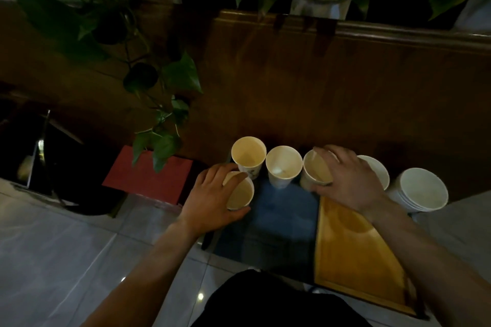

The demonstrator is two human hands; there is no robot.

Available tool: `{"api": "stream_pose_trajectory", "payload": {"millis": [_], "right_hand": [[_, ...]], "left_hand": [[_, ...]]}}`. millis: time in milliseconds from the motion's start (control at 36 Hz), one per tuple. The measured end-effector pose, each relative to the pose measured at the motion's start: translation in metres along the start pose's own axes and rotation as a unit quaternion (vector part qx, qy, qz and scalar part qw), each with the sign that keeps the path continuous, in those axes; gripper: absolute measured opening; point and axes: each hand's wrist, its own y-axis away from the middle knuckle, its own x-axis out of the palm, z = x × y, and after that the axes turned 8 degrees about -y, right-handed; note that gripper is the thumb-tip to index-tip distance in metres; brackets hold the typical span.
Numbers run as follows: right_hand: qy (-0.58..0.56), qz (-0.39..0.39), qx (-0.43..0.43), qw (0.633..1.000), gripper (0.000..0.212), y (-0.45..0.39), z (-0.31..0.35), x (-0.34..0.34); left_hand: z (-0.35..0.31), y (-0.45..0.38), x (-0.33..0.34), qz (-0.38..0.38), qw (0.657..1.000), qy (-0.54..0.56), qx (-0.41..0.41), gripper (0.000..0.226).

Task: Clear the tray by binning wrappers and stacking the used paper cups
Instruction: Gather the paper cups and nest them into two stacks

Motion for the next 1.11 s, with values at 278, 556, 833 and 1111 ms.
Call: {"api": "stream_pose_trajectory", "payload": {"millis": [278, 556, 833, 1111], "right_hand": [[0.028, 0.063, 0.018, 0.997, 0.102, -0.025, -0.007, -0.007], [0.065, 0.093, 0.014, 0.993, 0.104, -0.04, -0.015, 0.009], [0.059, 0.079, 0.015, 0.995, 0.1, -0.041, -0.017, 0.009], [0.006, 0.039, 0.024, 0.999, 0.097, -0.03, -0.013, 0.001]], "left_hand": [[0.004, -0.009, 0.008, 0.054, 0.998, 0.022, -0.034, 0.083], [0.002, -0.015, 0.011, 0.087, 0.995, 0.028, -0.044, 0.088], [0.0, -0.011, 0.016, 0.078, 0.995, 0.034, -0.048, 0.085], [-0.004, -0.008, 0.014, 0.042, 0.996, 0.06, -0.057, 0.079]]}}
